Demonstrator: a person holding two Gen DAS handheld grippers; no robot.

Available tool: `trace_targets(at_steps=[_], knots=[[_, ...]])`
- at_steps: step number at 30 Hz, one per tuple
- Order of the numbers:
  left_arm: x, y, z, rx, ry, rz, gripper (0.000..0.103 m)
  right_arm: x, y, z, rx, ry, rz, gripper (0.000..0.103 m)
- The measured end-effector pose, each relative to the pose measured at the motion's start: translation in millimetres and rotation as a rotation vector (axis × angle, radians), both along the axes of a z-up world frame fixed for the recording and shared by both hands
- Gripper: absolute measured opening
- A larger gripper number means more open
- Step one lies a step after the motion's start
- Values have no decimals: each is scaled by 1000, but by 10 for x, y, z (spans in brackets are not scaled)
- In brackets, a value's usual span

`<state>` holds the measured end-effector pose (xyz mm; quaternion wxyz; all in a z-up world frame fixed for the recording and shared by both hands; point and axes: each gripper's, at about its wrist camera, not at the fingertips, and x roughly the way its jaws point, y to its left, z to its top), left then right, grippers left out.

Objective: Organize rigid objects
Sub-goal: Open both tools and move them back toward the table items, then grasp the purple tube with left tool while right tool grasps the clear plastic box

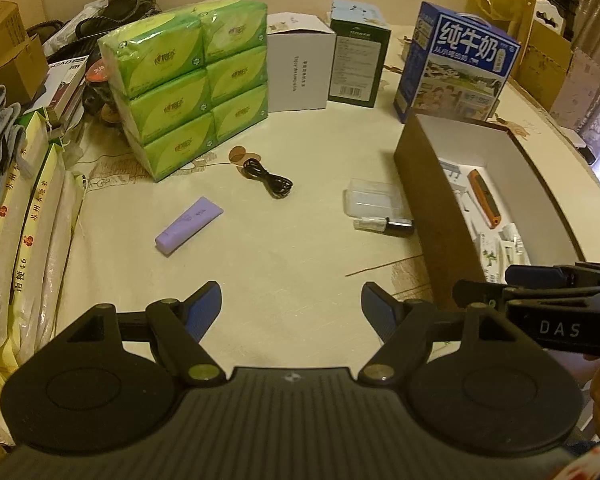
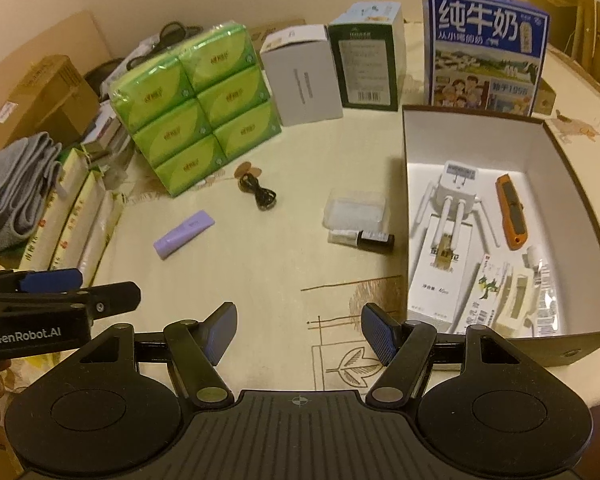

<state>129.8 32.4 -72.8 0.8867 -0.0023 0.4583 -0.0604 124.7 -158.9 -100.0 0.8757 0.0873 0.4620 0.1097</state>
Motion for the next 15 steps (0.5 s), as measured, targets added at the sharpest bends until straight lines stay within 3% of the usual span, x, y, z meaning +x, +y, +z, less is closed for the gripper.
trace_targets(at_steps=[8,15], knots=[[352,116,-341,32,30,23,74,390,65,-319,-49,10,34,66],[760,234,-605,66,21,28,74,984,118,-595,-100,-10,76,66]])
